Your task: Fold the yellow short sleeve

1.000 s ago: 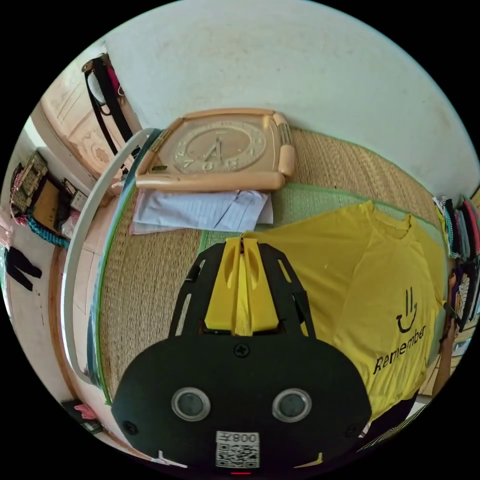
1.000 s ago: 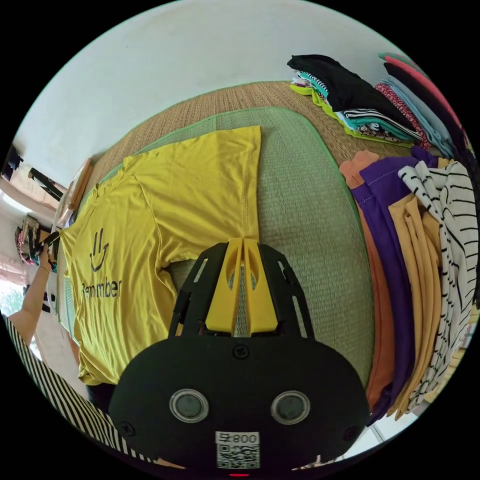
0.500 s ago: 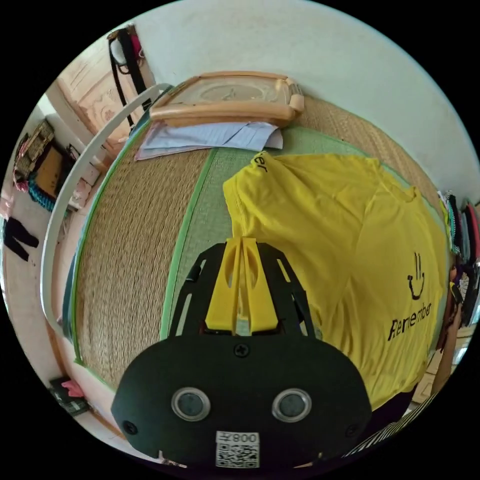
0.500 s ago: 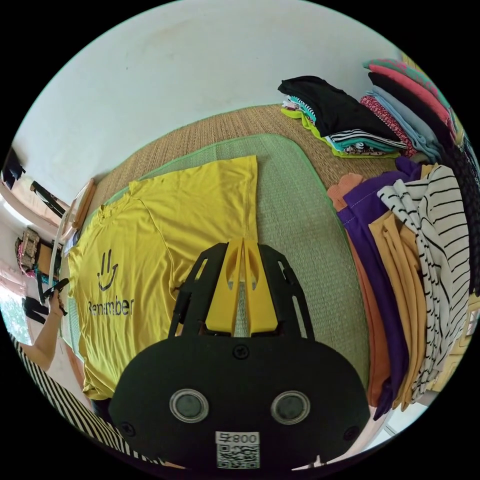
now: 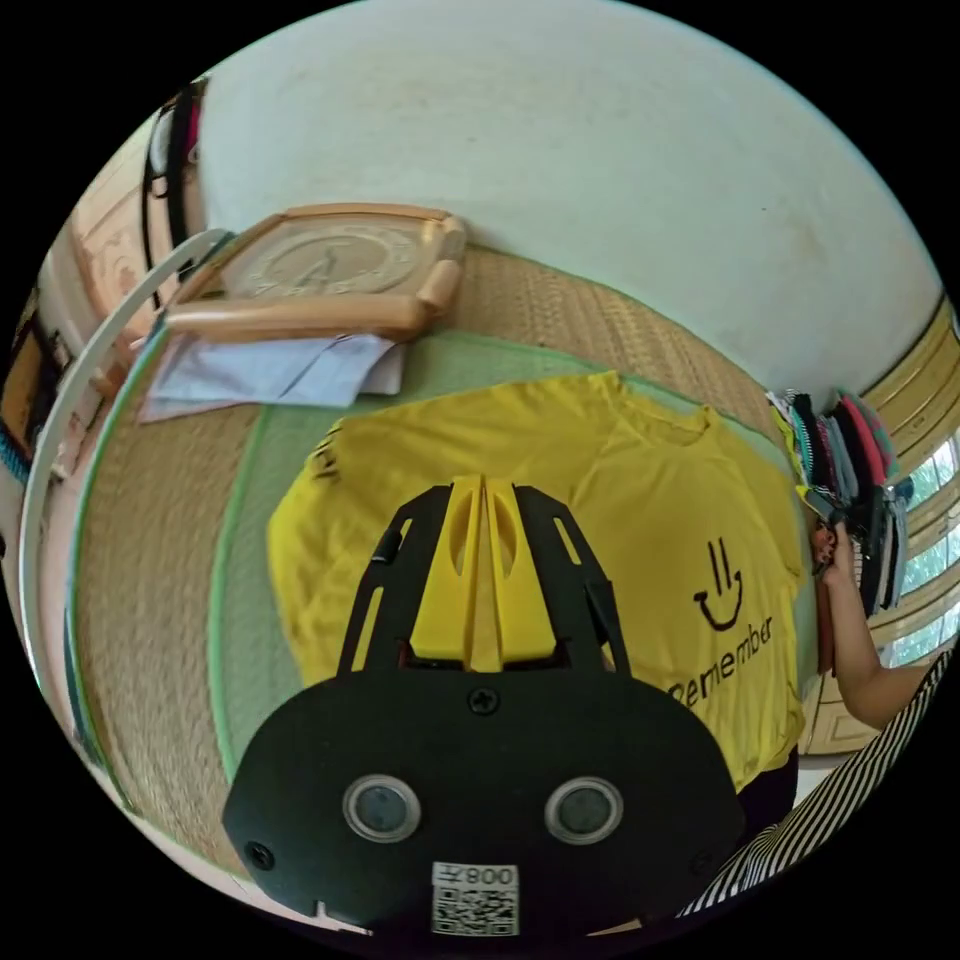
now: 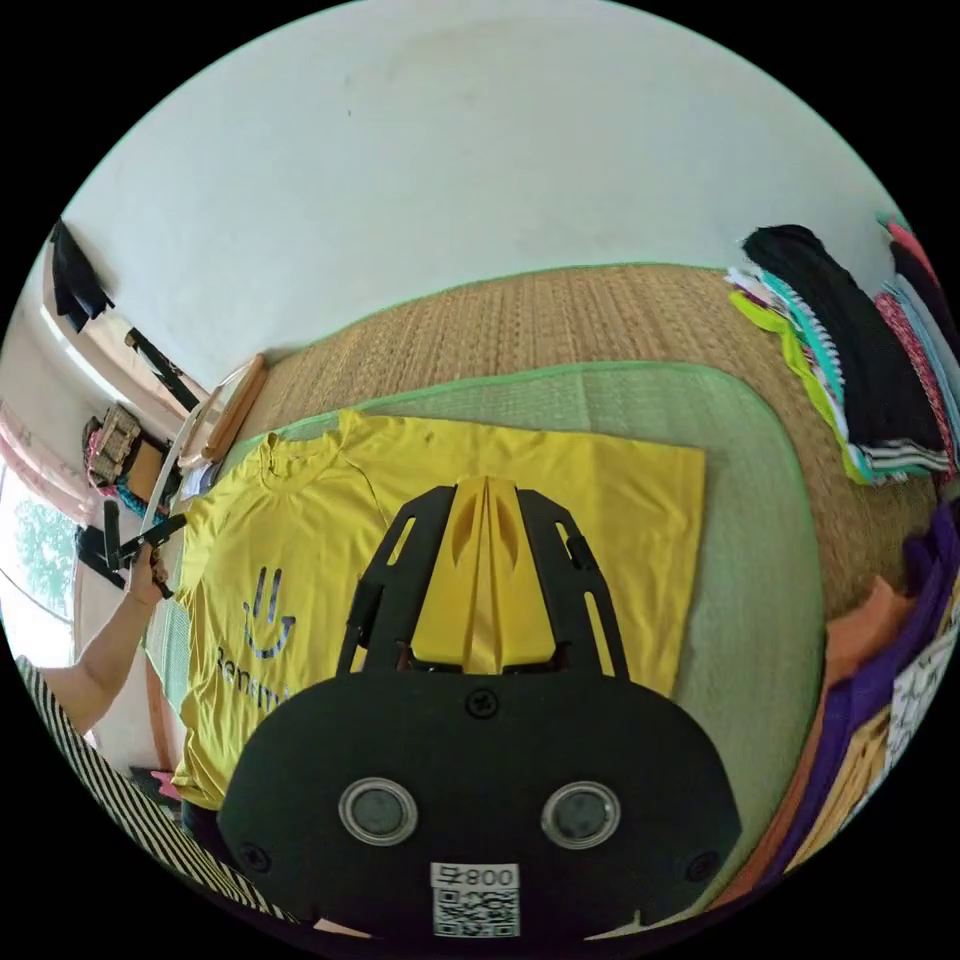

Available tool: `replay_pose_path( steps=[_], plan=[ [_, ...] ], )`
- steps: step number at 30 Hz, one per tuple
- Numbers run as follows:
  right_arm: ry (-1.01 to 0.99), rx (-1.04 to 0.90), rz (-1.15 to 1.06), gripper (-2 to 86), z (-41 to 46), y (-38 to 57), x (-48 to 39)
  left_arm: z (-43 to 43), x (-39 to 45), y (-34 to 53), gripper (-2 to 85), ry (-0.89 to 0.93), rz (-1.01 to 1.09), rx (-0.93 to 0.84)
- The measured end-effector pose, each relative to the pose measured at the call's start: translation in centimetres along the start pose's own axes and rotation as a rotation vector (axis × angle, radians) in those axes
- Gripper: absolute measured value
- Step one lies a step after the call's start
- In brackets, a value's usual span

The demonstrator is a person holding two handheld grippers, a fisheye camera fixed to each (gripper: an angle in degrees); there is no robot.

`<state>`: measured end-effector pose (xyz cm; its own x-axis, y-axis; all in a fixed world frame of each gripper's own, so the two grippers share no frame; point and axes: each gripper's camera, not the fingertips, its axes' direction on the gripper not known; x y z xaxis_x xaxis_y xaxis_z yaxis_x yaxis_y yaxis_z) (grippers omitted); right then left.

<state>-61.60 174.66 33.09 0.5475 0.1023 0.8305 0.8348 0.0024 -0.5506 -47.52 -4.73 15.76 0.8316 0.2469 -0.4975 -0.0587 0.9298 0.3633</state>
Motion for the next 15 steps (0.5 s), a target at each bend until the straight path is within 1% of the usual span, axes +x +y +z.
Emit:
replay_pose_path(
  steps=[2, 4, 5, 6, 7, 8, 9, 11, 12, 15],
  plan=[
    [-0.015, -0.03, -0.027, 0.1, 2.3, -2.0, -1.3, 1.7, 1.6, -1.9, 0.5, 0.039, 0.014, -0.02],
    [0.015, -0.081, -0.072, 0.1, 5.4, -4.0, -3.2, 3.6, 3.5, -3.9, 0.5, 0.061, 0.017, -0.047],
    [0.031, -0.097, -0.093, 0.1, 6.0, -4.3, -3.7, 4.1, 4.0, -4.2, 0.5, 0.05, 0.023, -0.06],
    [0.102, -0.14, -0.127, 0.1, 7.5, -4.8, -4.6, 5.1, 4.9, -4.7, 0.5, -0.002, 0.055, -0.107],
    [0.169, -0.162, -0.165, 0.1, 8.6, -5.0, -5.2, 5.5, 5.7, -4.8, 0.5, -0.046, 0.091, -0.096],
    [0.177, -0.136, -0.171, 0.1, 8.4, -5.1, -5.4, 5.3, 6.0, -4.8, 0.5, -0.062, 0.087, -0.076],
    [0.217, -0.129, -0.143, 0.1, 8.3, -5.4, -5.3, 5.3, 6.5, -5.1, 0.4, -0.061, 0.078, -0.098],
    [0.176, -0.098, -0.124, 0.1, 7.7, -5.8, -5.8, 4.9, 7.3, -5.3, 0.4, -0.049, 0.093, -0.099],
    [0.112, -0.052, -0.159, 0.1, 7.0, -5.9, -7.2, 4.2, 8.1, -5.2, 0.4, -0.029, 0.111, -0.066],
    [0.059, -0.012, -0.259, 0.1, 7.6, -6.8, -12.2, 3.3, 10.3, -5.2, 0.5, 0.043, 0.133, -0.014]
  ],
)
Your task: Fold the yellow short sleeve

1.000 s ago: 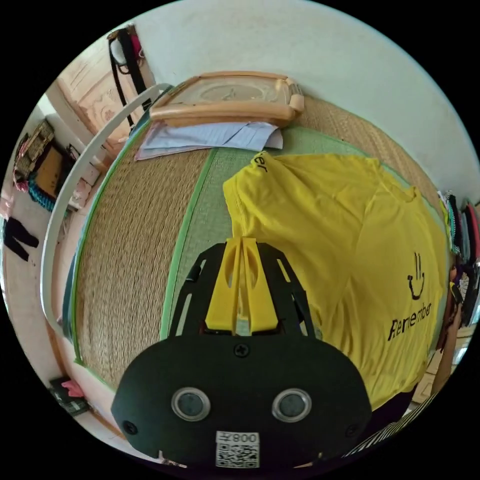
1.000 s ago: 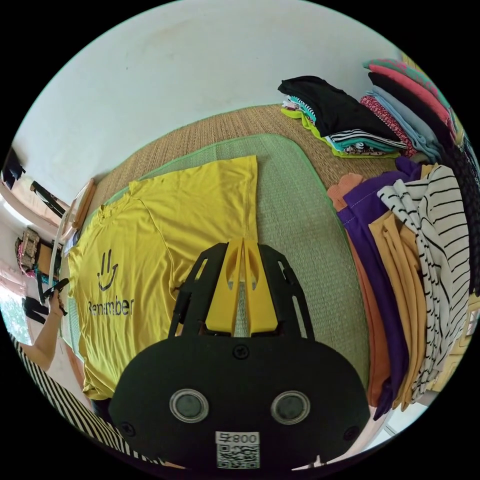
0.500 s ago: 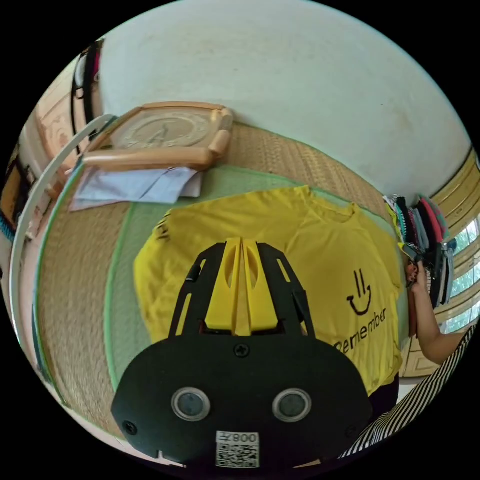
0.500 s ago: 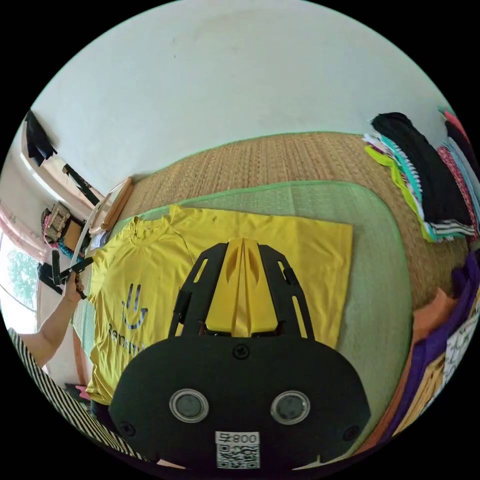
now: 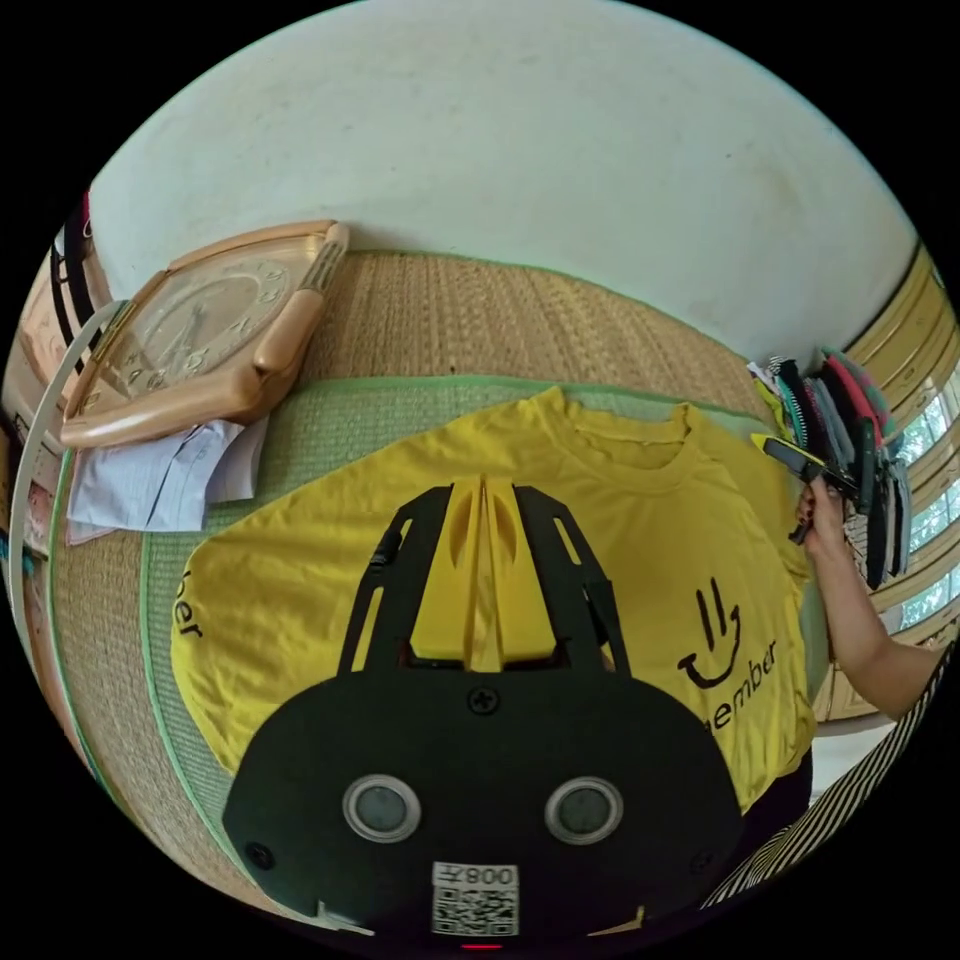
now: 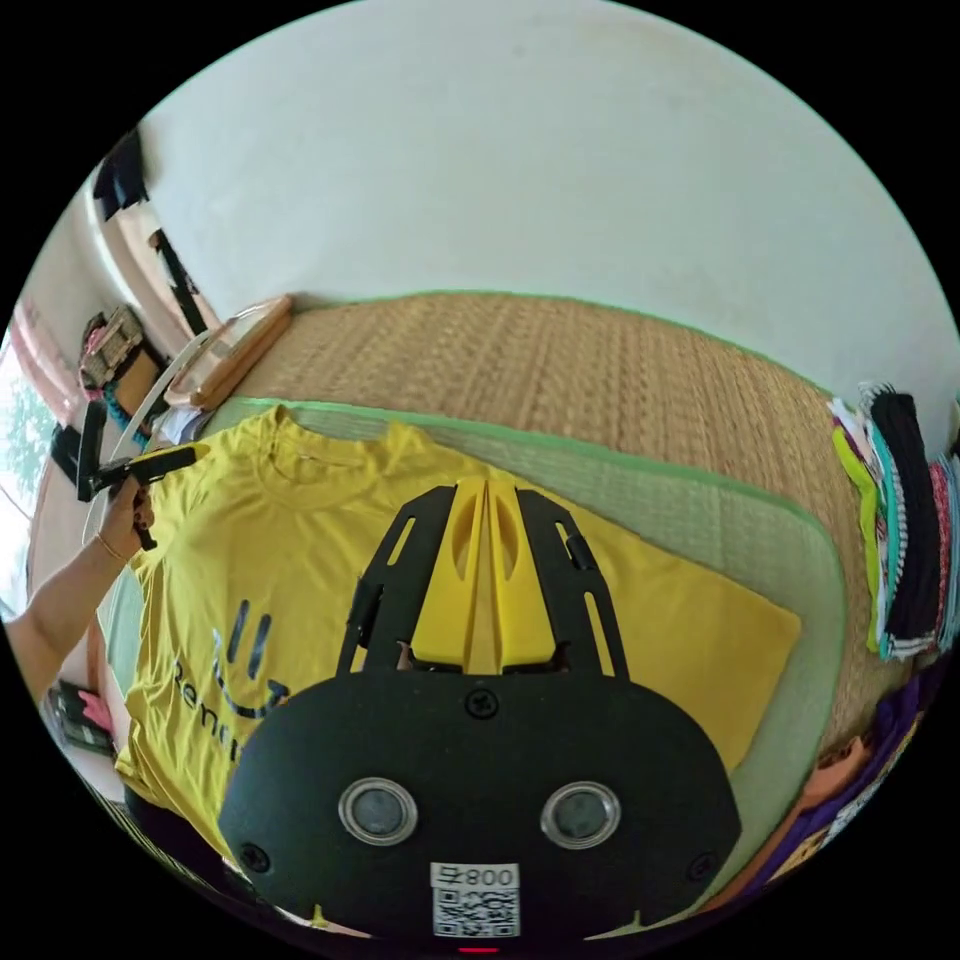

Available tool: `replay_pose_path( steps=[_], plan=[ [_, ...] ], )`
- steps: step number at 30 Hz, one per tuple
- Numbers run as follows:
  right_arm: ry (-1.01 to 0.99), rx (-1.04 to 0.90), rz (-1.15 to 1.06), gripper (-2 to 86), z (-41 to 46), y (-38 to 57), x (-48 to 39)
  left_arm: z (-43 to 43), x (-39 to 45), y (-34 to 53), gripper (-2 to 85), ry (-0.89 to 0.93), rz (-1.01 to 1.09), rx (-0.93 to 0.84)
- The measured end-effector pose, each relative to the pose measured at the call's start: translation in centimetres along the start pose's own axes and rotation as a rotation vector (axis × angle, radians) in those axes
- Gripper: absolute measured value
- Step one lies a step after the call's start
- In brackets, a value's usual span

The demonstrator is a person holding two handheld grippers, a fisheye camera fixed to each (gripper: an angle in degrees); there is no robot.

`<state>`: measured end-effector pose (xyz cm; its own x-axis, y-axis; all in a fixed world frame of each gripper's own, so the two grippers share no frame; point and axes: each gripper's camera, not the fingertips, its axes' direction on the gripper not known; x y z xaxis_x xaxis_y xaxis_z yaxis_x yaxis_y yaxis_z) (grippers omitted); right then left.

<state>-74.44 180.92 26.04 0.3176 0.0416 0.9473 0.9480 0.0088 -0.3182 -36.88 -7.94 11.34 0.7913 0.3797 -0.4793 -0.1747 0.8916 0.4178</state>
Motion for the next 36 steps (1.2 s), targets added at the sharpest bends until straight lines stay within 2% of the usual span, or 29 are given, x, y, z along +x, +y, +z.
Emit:
replay_pose_path(
  steps=[5, 7, 14, 18, 21, 23, 25, 28, 30, 36],
  plan=[
    [-0.046, -0.063, -0.069, 0.0, 4.8, -4.2, -4.8, 1.5, 3.1, -1.3, 0.5, -0.048, 0.024, -0.084],
    [0.004, -0.117, -0.122, -0.1, 7.3, -5.1, -6.3, 1.5, 4.1, -1.4, 0.5, -0.03, 0.029, -0.064],
    [0.028, -0.116, -0.109, 0.0, 6.2, -4.9, -5.8, -0.6, 6.5, -1.6, 0.5, 0.065, -0.059, -0.05],
    [-0.011, -0.031, -0.113, 0.1, 0.1, 1.1, -4.1, -5.3, 9.6, 1.1, 0.4, 0.067, -0.034, 0.031],
    [-0.028, -0.054, -0.086, 0.1, -3.8, 8.4, -2.7, -8.8, 10.5, 4.8, 0.4, 0.014, -0.104, 0.048],
    [0.017, -0.085, -0.051, 0.1, -5.1, 12.7, -2.0, -10.1, 10.9, 6.9, 0.4, -0.003, -0.149, 0.03],
    [0.077, -0.149, 0.026, 0.1, -5.1, 16.7, -0.2, -10.1, 11.1, 8.5, 0.4, -0.075, -0.224, -0.093],
    [-0.019, -0.165, 0.149, 0.2, -4.8, 18.6, 2.7, -11.3, 11.3, 8.5, 0.3, 0.043, -0.321, -0.061],
    [-0.011, -0.175, 0.161, 0.2, -5.5, 18.8, 3.1, -12.4, 12.5, 7.5, 0.3, 0.042, -0.355, -0.078],
    [0.049, -0.036, 0.289, 1.2, -10.5, 25.2, 5.8, -16.4, 21.0, 3.1, 0.8, 0.136, -0.166, -0.037]
  ],
)
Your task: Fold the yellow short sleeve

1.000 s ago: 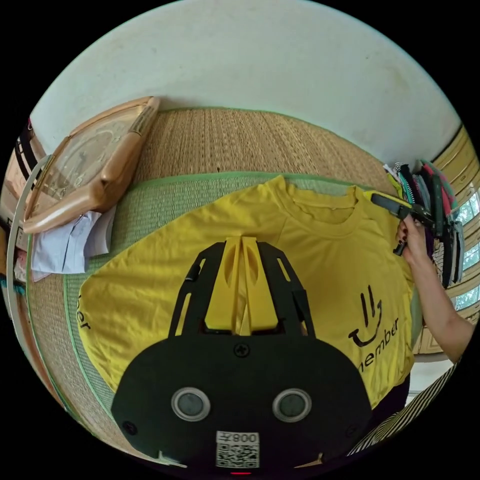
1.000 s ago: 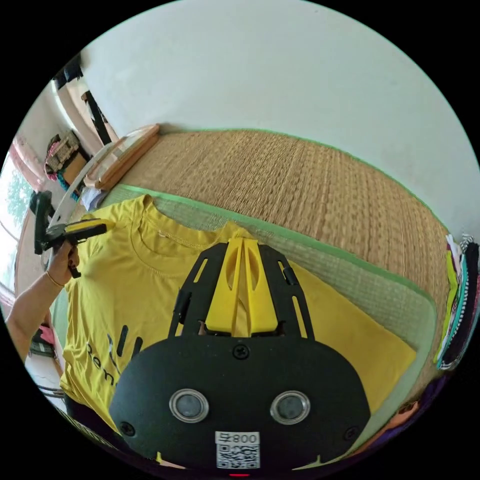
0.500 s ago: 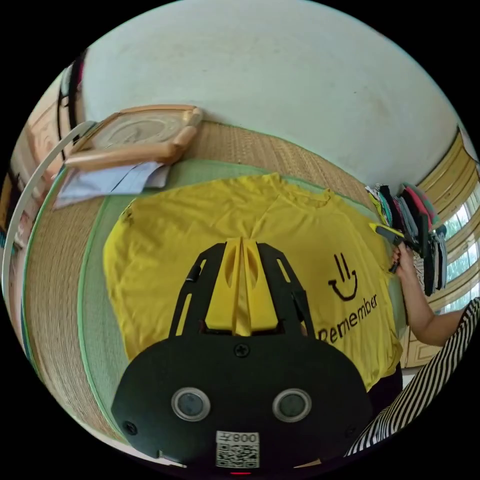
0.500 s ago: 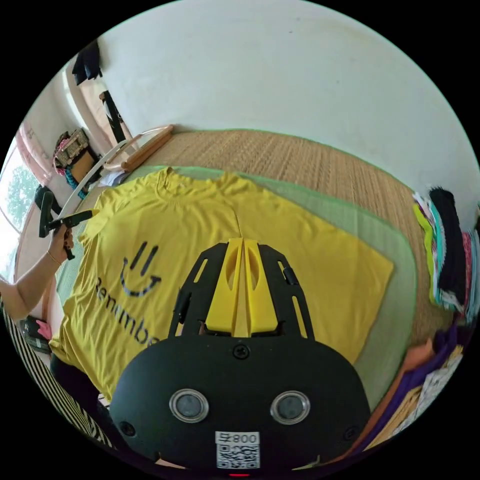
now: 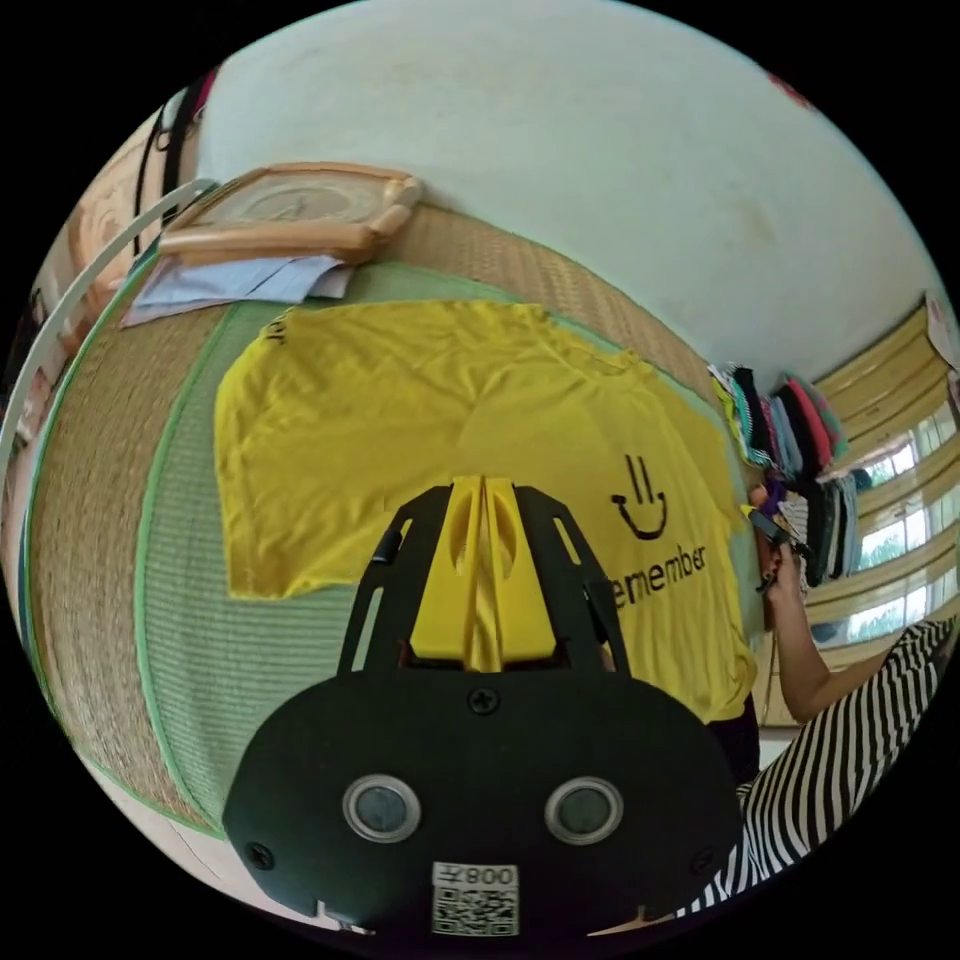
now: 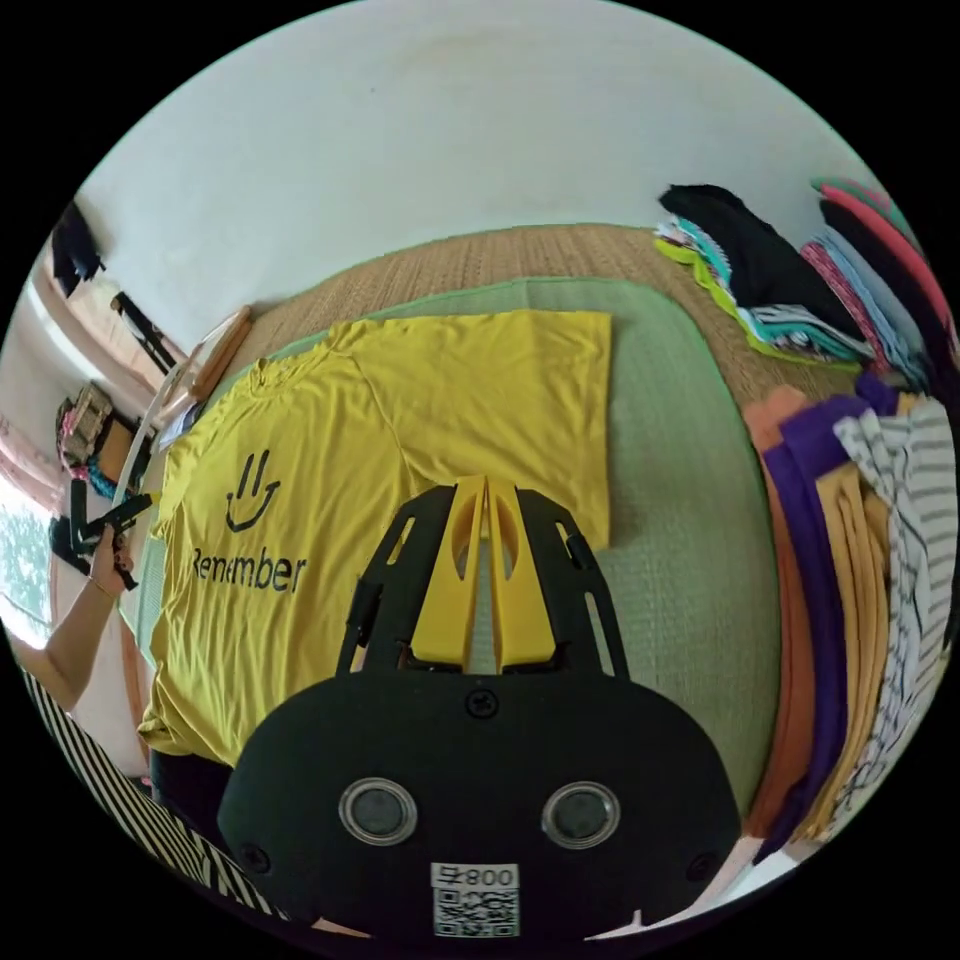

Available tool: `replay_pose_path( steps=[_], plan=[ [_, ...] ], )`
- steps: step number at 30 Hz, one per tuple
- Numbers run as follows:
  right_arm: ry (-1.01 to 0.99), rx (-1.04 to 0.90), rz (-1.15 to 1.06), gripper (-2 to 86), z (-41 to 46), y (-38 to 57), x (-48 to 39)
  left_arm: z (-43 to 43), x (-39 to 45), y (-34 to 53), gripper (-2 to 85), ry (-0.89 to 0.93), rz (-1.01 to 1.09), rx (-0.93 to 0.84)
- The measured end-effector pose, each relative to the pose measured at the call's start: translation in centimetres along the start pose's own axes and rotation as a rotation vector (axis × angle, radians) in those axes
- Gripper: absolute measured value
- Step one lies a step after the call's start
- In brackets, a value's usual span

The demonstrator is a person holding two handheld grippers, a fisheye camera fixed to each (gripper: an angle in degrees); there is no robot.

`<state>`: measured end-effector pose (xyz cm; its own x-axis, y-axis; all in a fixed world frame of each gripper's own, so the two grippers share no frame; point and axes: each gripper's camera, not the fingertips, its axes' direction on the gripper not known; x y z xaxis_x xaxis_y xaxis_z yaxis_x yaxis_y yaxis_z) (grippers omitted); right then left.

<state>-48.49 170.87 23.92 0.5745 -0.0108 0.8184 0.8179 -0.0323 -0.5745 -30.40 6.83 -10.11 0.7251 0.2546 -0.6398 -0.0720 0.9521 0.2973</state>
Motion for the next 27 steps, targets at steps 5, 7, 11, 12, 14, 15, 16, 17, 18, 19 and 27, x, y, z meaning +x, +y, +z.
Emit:
replay_pose_path(
  steps=[5, 7, 11, 12, 14, 15, 16, 17, 18, 19, 27],
  plan=[
    [0.011, 0.092, 0.178, 4.7, -2.2, 5.1, 5.8, 1.4, 9.2, -3.3, 2.4, 0.152, 0.146, -0.079],
    [0.001, 0.14, 0.218, 6.4, -2.6, 6.8, 7.7, 2.9, 14.9, -5.6, 3.6, 0.22, 0.222, -0.132],
    [-0.029, 0.125, 0.213, 7.0, -0.9, 8.0, 9.4, 5.4, 24.7, -9.3, 5.4, 0.306, 0.38, -0.217],
    [-0.024, 0.105, 0.209, 7.1, -0.2, 8.3, 9.8, 6.3, 28.1, -10.5, 5.8, 0.326, 0.428, -0.246],
    [-0.011, 0.095, 0.211, 7.1, 0.5, 8.7, 10.4, 7.3, 33.1, -12.1, 6.4, 0.364, 0.487, -0.283],
    [-0.037, 0.098, 0.206, 7.0, 0.9, 9.1, 10.8, 7.9, 36.3, -13.1, 6.7, 0.388, 0.524, -0.301],
    [-0.054, 0.1, 0.199, 6.8, 1.1, 9.4, 11.2, 8.4, 39.6, -14.0, 7.0, 0.396, 0.571, -0.318],
    [-0.062, 0.1, 0.198, 6.7, 1.2, 9.5, 11.4, 8.7, 41.2, -14.3, 7.0, 0.39, 0.595, -0.327],
    [-0.083, 0.106, 0.195, 6.4, 1.3, 9.8, 11.9, 9.2, 44.2, -15.0, 7.2, 0.372, 0.642, -0.339],
    [-0.102, 0.108, 0.194, 5.8, 1.5, 10.0, 12.4, 9.6, 47.0, -15.6, 7.2, 0.351, 0.685, -0.351],
    [-0.205, 0.065, 0.185, 3.1, 3.5, 10.6, 15.1, 11.3, 62.0, -20.4, 9.1, 0.25, 0.764, -0.369]
  ],
)
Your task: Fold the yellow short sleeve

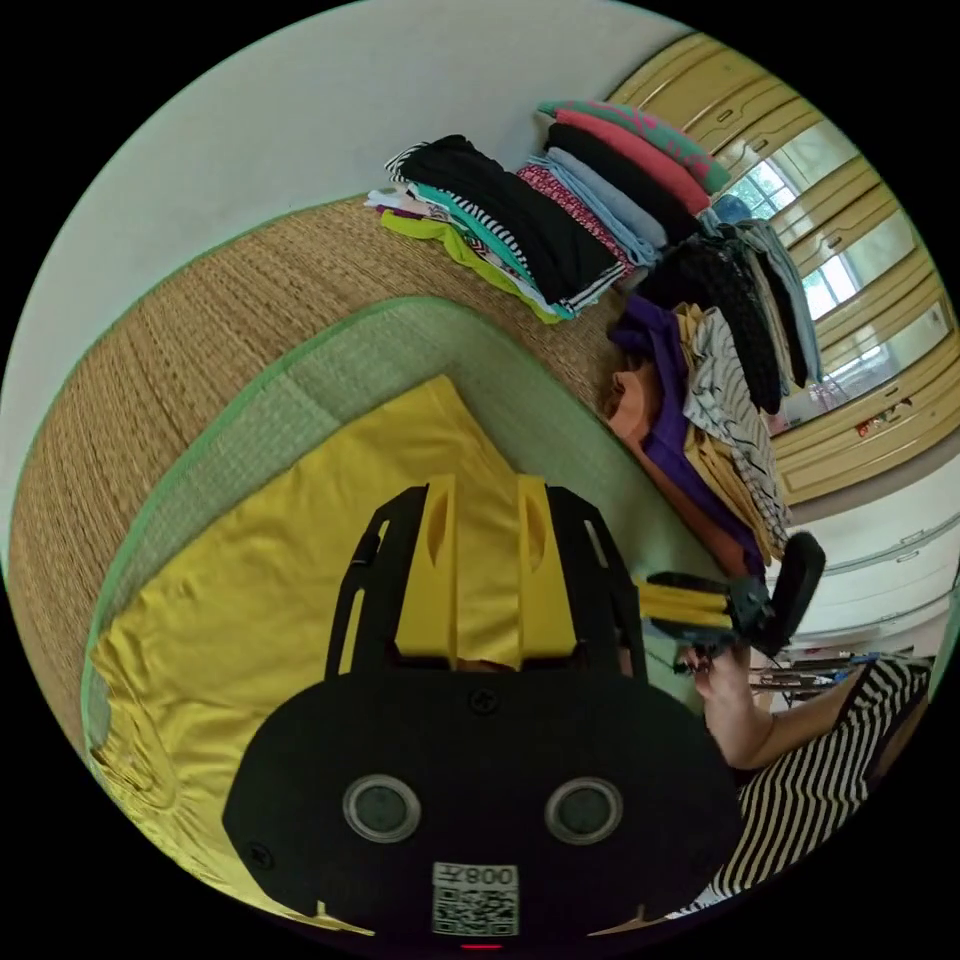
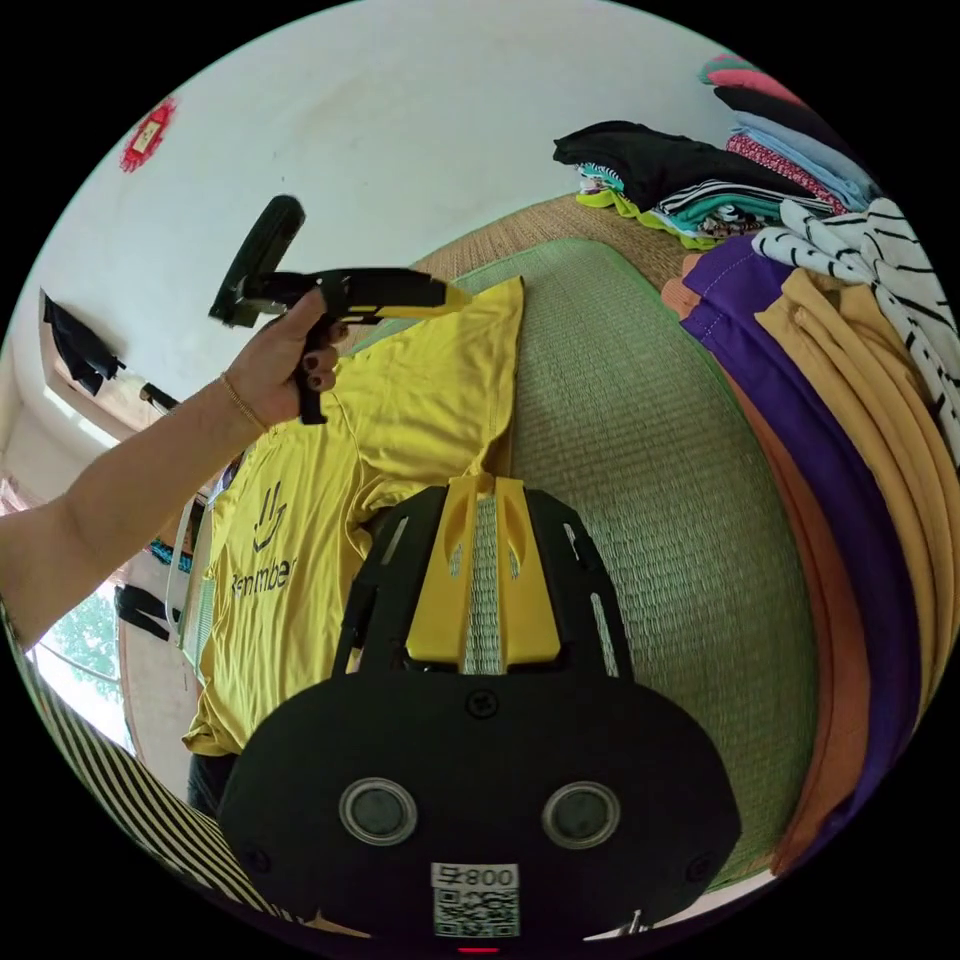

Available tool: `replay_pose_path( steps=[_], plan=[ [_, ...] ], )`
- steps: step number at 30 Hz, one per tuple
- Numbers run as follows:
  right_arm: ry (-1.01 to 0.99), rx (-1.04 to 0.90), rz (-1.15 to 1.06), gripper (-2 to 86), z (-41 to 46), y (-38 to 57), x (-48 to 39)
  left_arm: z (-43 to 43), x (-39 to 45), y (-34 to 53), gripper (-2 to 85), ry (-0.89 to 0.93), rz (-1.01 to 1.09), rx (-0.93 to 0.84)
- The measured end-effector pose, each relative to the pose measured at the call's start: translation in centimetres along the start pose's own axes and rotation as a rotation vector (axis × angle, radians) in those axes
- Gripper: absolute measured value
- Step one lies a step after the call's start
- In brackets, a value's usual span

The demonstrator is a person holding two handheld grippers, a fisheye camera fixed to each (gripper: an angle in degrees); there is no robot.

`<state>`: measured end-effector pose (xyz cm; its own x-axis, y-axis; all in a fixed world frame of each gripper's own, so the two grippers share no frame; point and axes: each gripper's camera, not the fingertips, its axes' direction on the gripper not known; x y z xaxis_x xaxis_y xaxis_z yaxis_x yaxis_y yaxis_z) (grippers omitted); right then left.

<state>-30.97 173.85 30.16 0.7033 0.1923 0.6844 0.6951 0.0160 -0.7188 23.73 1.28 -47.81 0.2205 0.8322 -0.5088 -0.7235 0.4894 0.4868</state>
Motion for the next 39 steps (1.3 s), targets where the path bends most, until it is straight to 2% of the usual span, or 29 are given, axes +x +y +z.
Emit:
replay_pose_path(
  steps=[6, 10, 12, 16, 20, 24, 31, 39],
  plan=[
    [-0.04, -0.005, 0.014, 2.3, 0.6, 0.4, 2.1, -0.6, 4.5, -7.7, 10.4, -0.167, -0.009, -0.017],
    [-0.06, -0.006, 0.022, 2.1, 1.0, 0.6, 3.3, 0.1, 7.5, -10.5, 8.1, -0.305, 0.015, -0.124],
    [-0.069, -0.004, 0.027, 2.1, 1.2, 0.7, 3.8, -0.4, 8.8, -11.0, 6.3, -0.366, 0.032, -0.113],
    [-0.09, 0.013, 0.025, 2.0, 1.4, 0.8, 4.6, -2.0, 10.6, -11.9, 2.7, -0.36, 0.037, -0.095],
    [-0.12, 0.037, 0.013, 2.0, 1.4, 1.0, 5.2, -5.3, 11.2, -11.7, 1.9, -0.28, 0.016, -0.014],
    [-0.396, 0.122, -0.026, 1.9, 0.9, 1.0, 5.8, -10.7, 10.5, -9.8, 1.7, -0.175, -0.031, 0.092],
    [-0.588, -0.005, -0.257, 1.9, 3.5, -0.3, 1.0, -18.2, 6.6, -3.1, 1.6, -0.064, -0.203, 0.179],
    [-0.549, -0.135, -0.348, 1.9, 7.0, -0.8, -3.4, -19.2, 2.7, 2.3, 1.7, -0.067, -0.341, 0.115]
  ],
)
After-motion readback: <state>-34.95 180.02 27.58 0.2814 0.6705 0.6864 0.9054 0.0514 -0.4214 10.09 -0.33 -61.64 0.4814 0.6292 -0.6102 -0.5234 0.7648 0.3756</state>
